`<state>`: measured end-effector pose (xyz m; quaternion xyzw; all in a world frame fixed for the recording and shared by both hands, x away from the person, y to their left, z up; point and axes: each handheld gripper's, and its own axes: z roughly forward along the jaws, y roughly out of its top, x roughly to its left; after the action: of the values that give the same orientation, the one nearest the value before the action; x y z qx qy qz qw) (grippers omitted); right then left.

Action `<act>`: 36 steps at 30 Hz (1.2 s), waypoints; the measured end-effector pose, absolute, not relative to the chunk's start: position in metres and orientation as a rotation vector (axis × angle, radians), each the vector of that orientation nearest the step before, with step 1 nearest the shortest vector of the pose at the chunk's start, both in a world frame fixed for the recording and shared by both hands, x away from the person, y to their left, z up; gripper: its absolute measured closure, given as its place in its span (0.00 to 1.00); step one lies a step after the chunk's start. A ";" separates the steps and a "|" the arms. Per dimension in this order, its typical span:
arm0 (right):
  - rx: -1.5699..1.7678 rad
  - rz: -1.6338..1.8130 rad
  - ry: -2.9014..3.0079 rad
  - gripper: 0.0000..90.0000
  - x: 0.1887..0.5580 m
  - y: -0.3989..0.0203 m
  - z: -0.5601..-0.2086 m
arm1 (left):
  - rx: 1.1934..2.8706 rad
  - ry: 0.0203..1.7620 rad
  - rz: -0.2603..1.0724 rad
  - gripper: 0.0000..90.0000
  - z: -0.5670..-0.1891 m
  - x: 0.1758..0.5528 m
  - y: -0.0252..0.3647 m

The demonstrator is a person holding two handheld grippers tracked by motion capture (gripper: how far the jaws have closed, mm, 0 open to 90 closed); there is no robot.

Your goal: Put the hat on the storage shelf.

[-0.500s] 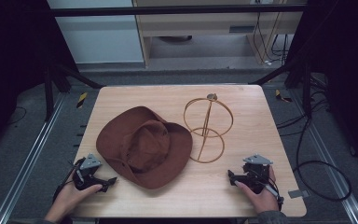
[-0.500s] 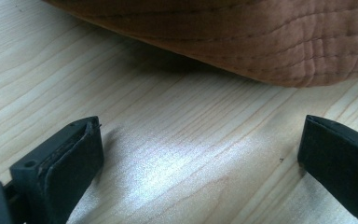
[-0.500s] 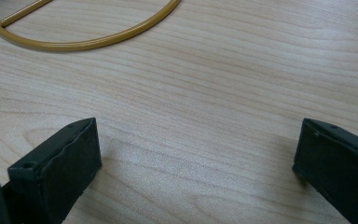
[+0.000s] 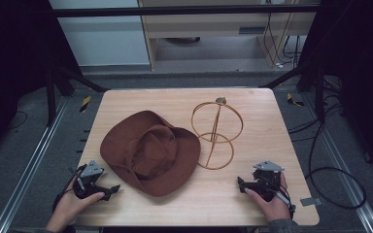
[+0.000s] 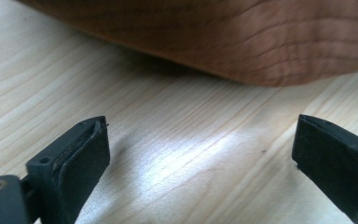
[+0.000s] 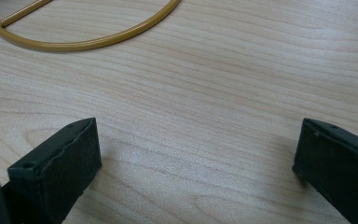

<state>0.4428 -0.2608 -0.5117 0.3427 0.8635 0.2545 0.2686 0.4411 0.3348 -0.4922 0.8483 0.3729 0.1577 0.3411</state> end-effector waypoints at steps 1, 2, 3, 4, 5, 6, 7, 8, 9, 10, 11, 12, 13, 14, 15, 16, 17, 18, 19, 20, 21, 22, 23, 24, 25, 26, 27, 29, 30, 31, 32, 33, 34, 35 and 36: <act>0.924 0.686 2.329 0.01 0.443 -0.261 -0.512 | 2.202 0.962 0.411 0.05 -0.491 0.440 0.335; 0.924 0.686 2.329 0.01 0.443 -0.261 -0.512 | 2.195 0.954 0.414 0.06 -0.490 0.438 0.334; 0.924 0.686 2.329 0.01 0.443 -0.261 -0.512 | 2.190 0.944 0.418 0.06 -0.488 0.437 0.333; 0.924 0.686 2.329 0.01 0.443 -0.261 -0.512 | 2.182 0.938 0.421 0.06 -0.487 0.435 0.333; 0.923 0.686 2.329 0.01 0.443 -0.261 -0.512 | 2.170 0.929 0.419 0.06 -0.485 0.434 0.333; 0.923 0.686 2.329 0.01 0.443 -0.261 -0.512 | 2.170 0.929 0.419 0.06 -0.485 0.434 0.333; 0.923 0.686 2.329 0.01 0.443 -0.261 -0.512 | 2.156 0.914 0.421 0.06 -0.482 0.432 0.332; 0.924 0.686 2.329 0.01 0.443 -0.261 -0.512 | 2.151 0.906 0.424 0.06 -0.481 0.430 0.332; 0.924 0.686 2.329 0.01 0.443 -0.261 -0.512 | 2.149 0.900 0.423 0.06 -0.481 0.429 0.332; 0.924 0.686 2.329 0.01 0.443 -0.261 -0.512 | 2.140 0.893 0.420 0.06 -0.480 0.428 0.331; 0.924 0.686 2.329 0.01 0.443 -0.261 -0.512 | 2.140 0.882 0.422 0.06 -0.479 0.427 0.331; 0.924 0.686 2.329 0.01 0.443 -0.261 -0.512 | 2.135 0.872 0.423 0.06 -0.477 0.426 0.331; 0.924 0.686 2.329 0.01 0.443 -0.261 -0.512 | 2.129 0.870 0.426 0.06 -0.477 0.425 0.331; 0.924 0.686 2.329 0.01 0.443 -0.261 -0.512 | 2.123 0.870 0.428 0.06 -0.476 0.424 0.331; 0.924 0.686 2.329 0.01 0.443 -0.261 -0.512 | 2.113 0.870 0.438 0.06 -0.474 0.423 0.331; 0.923 0.686 2.329 0.01 0.443 -0.261 -0.512 | 2.106 0.866 0.443 0.07 -0.473 0.423 0.332; 0.924 0.686 2.329 0.01 0.443 -0.261 -0.512 | 2.095 0.865 0.447 0.07 -0.473 0.422 0.332; 0.924 0.686 2.329 0.01 0.443 -0.261 -0.512 | 2.077 0.867 0.461 0.07 -0.471 0.421 0.334; 0.923 0.686 2.329 0.01 0.443 -0.261 -0.512 | 2.064 0.869 0.466 0.07 -0.470 0.421 0.334; 0.924 0.686 2.329 0.01 0.443 -0.261 -0.512 | 2.048 0.871 0.473 0.07 -0.469 0.421 0.336; 0.924 0.686 2.329 0.01 0.443 -0.261 -0.512 | 2.036 0.873 0.479 0.07 -0.468 0.421 0.337; 0.924 0.686 2.329 0.01 0.443 -0.261 -0.512 | 2.024 0.876 0.480 0.07 -0.467 0.420 0.338; 0.924 0.686 2.329 0.01 0.443 -0.261 -0.512 | 2.020 0.877 0.482 0.07 -0.467 0.420 0.338; 0.924 0.686 2.329 0.01 0.443 -0.261 -0.512 | 2.019 0.875 0.483 0.07 -0.467 0.420 0.338; 0.924 0.686 2.329 0.01 0.443 -0.261 -0.512 | 2.019 0.876 0.482 0.06 -0.467 0.420 0.338; 0.924 0.686 2.329 0.01 0.443 -0.261 -0.512 | 2.024 0.875 0.484 0.06 -0.467 0.420 0.338; 0.924 0.686 2.329 0.01 0.443 -0.261 -0.512 | 2.026 0.874 0.484 0.06 -0.467 0.420 0.337; 0.924 0.686 2.329 0.01 0.443 -0.261 -0.512 | 2.026 0.870 0.477 0.06 -0.467 0.421 0.337; 0.924 0.686 2.329 0.01 0.443 -0.261 -0.512 | 2.020 0.870 0.475 0.06 -0.467 0.421 0.337; 0.924 0.686 2.329 0.01 0.443 -0.261 -0.512 | 2.015 0.869 0.474 0.06 -0.466 0.421 0.337; 0.924 0.686 2.329 0.01 0.443 -0.261 -0.512 | 2.009 0.871 0.476 0.06 -0.465 0.421 0.338; 0.923 0.686 2.329 0.01 0.443 -0.261 -0.512 | 2.012 0.870 0.482 0.06 -0.464 0.421 0.338; 0.924 0.686 2.329 0.01 0.443 -0.261 -0.512 | 2.012 0.875 0.486 0.06 -0.463 0.422 0.338; 0.924 0.686 2.329 0.01 0.443 -0.261 -0.512 | 2.013 0.876 0.483 0.06 -0.462 0.422 0.338; 0.924 0.686 2.329 0.01 0.443 -0.261 -0.512 | 2.001 0.877 0.473 0.06 -0.461 0.422 0.338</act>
<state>0.4428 -0.2608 -0.5117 0.3427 0.8635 0.2545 0.2687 0.4222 0.3376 -0.4606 0.8048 0.3528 0.1901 0.4378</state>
